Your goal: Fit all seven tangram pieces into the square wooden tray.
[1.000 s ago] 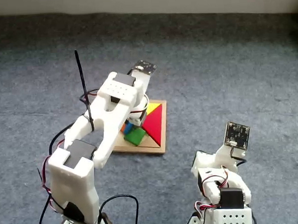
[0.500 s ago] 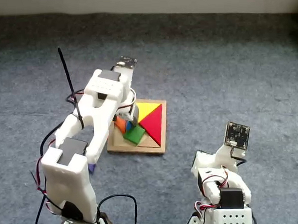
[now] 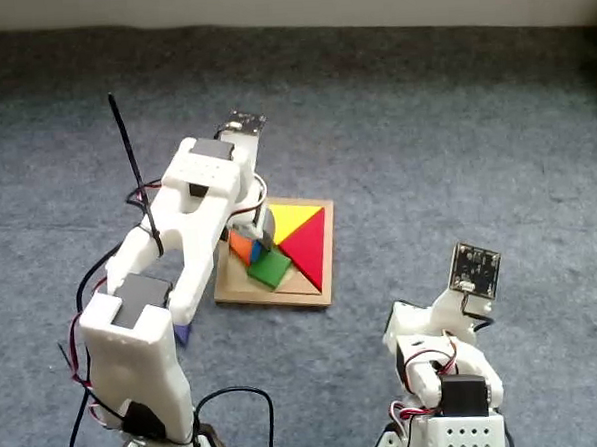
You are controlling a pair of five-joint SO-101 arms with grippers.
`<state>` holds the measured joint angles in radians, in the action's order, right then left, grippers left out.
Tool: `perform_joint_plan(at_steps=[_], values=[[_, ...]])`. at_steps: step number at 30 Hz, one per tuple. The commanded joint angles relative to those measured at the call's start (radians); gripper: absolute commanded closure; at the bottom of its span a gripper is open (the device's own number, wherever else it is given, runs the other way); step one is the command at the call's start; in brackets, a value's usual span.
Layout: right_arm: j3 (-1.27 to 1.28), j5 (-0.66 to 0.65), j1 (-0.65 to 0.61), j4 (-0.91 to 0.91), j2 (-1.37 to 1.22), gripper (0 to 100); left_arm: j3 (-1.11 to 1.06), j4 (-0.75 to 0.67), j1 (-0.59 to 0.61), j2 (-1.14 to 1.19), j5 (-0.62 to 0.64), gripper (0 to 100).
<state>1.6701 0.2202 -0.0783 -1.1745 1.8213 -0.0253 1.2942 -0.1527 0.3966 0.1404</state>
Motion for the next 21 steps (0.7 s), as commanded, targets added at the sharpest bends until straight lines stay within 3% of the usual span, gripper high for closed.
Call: perform_joint_plan(at_steps=[1, 21], values=[[0.143, -0.009, 0.013, 0.018, 0.013, 99.5, 0.061, 0.014, 0.045, -0.019, 0.009, 74], [0.143, -0.009, 0.013, 0.018, 0.013, 99.5, 0.269, 0.222, 0.061, -0.012, -0.025, 74]])
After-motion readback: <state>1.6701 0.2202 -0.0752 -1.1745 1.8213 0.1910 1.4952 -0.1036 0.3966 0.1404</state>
